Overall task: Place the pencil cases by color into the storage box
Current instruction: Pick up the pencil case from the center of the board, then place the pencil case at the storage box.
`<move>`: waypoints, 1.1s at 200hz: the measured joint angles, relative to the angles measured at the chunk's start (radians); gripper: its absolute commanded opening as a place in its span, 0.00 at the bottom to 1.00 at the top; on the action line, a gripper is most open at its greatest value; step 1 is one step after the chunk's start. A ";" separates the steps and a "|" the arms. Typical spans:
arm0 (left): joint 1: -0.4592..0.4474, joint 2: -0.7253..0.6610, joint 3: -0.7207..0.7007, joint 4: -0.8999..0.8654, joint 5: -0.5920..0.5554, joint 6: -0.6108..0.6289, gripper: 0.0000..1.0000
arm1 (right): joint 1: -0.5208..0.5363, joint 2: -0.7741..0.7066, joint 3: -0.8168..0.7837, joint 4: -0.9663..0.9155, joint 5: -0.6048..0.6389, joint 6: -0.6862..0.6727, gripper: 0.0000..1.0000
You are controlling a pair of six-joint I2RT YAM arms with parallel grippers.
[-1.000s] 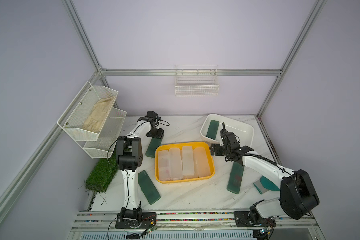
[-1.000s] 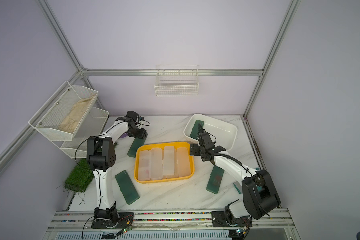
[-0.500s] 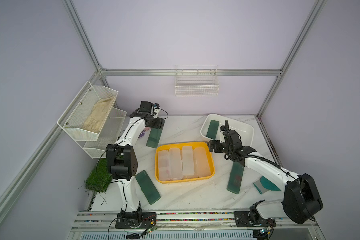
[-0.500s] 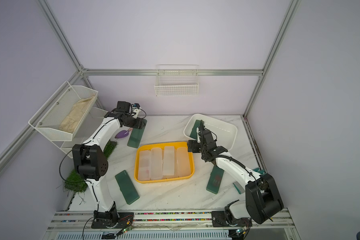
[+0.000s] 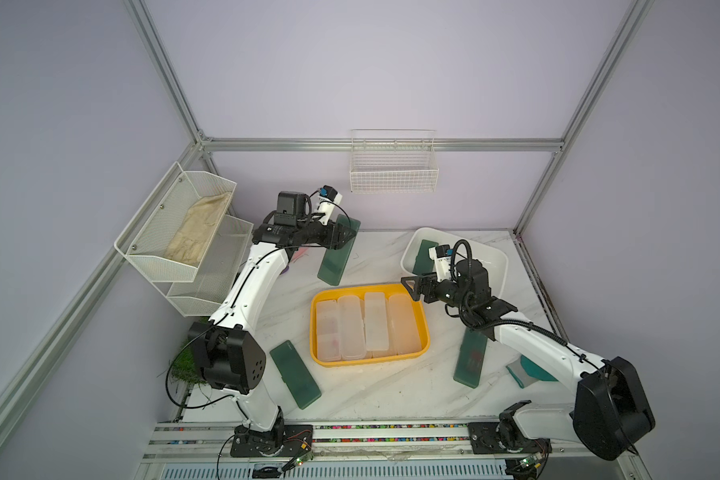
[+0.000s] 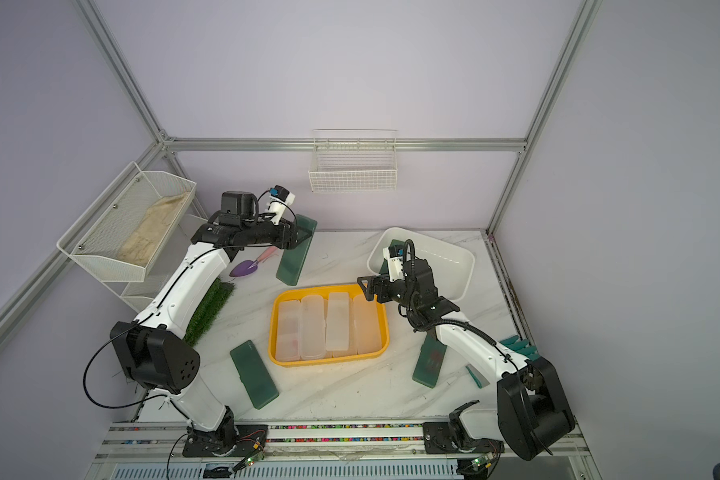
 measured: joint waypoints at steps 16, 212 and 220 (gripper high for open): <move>-0.044 -0.012 0.000 0.025 0.051 -0.013 0.58 | 0.000 -0.005 -0.014 0.051 -0.064 -0.008 0.92; -0.132 -0.151 -0.190 0.624 0.501 -0.340 0.57 | 0.005 0.167 0.136 0.477 -0.564 -0.031 0.95; -0.131 -0.157 -0.196 0.630 0.499 -0.340 0.57 | 0.007 0.184 0.155 0.487 -0.579 -0.029 0.95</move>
